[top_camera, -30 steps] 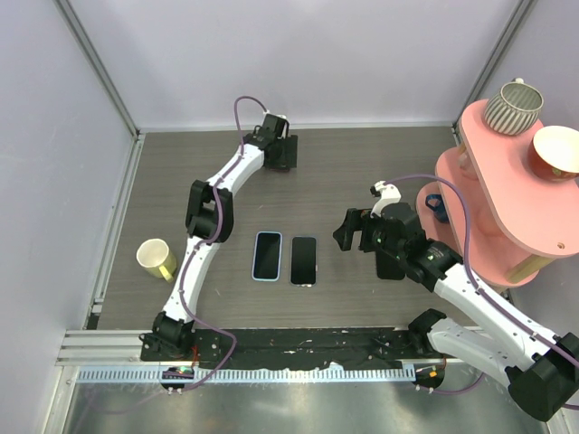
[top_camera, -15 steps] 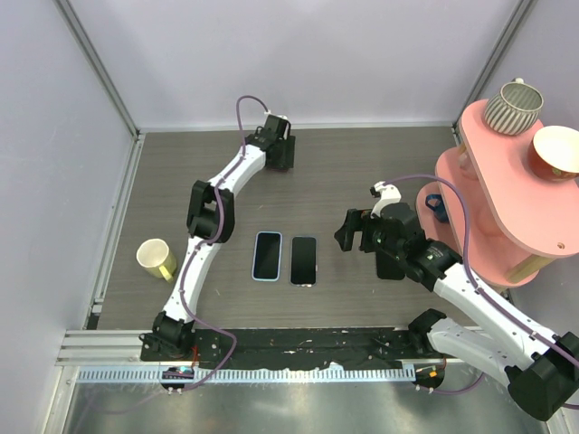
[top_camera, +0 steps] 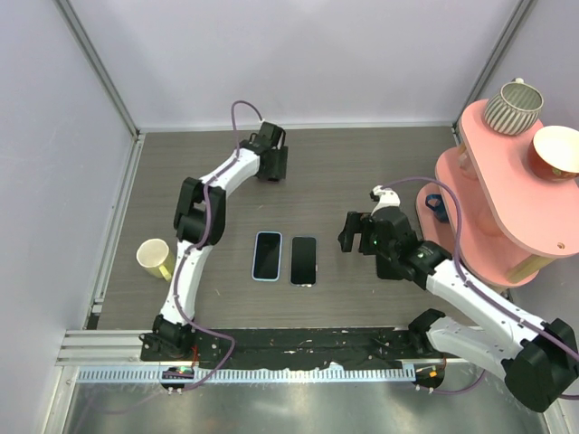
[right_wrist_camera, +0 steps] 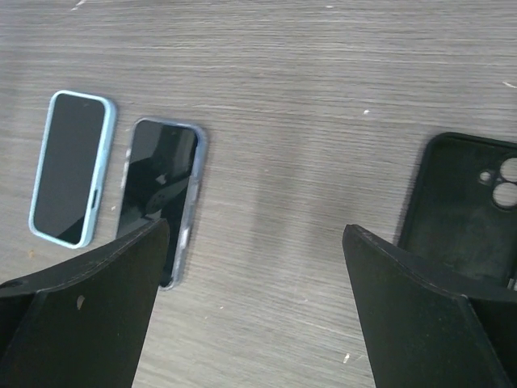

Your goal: Put the phone into the phone case

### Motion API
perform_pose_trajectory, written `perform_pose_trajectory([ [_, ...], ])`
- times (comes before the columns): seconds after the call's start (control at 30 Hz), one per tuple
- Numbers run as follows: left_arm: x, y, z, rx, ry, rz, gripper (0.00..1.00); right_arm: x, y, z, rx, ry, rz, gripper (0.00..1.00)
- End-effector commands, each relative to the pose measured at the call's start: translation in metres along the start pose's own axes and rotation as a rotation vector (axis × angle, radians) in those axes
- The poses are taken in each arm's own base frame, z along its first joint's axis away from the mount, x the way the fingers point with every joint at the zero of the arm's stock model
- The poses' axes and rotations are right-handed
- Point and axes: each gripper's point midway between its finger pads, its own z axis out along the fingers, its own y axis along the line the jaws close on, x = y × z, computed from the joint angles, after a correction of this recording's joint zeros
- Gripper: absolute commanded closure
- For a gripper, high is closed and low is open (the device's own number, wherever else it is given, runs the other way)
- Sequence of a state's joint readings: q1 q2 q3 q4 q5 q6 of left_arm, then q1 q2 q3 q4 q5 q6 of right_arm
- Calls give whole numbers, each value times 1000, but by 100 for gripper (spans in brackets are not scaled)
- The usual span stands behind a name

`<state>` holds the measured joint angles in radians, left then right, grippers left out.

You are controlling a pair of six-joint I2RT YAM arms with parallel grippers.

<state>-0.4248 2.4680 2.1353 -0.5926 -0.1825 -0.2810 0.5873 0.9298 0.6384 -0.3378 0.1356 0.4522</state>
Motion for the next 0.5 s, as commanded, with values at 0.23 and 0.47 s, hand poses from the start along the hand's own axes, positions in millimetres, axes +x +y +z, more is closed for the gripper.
perform_pose_trajectory([
  [0.23,62,22,-61,-12,135,-24,47,-34,-69,36,446,1,-67,10],
  [0.47,102,26,-69,-1,208,-52,47,-8,-90,60,450,156,-31,21],
])
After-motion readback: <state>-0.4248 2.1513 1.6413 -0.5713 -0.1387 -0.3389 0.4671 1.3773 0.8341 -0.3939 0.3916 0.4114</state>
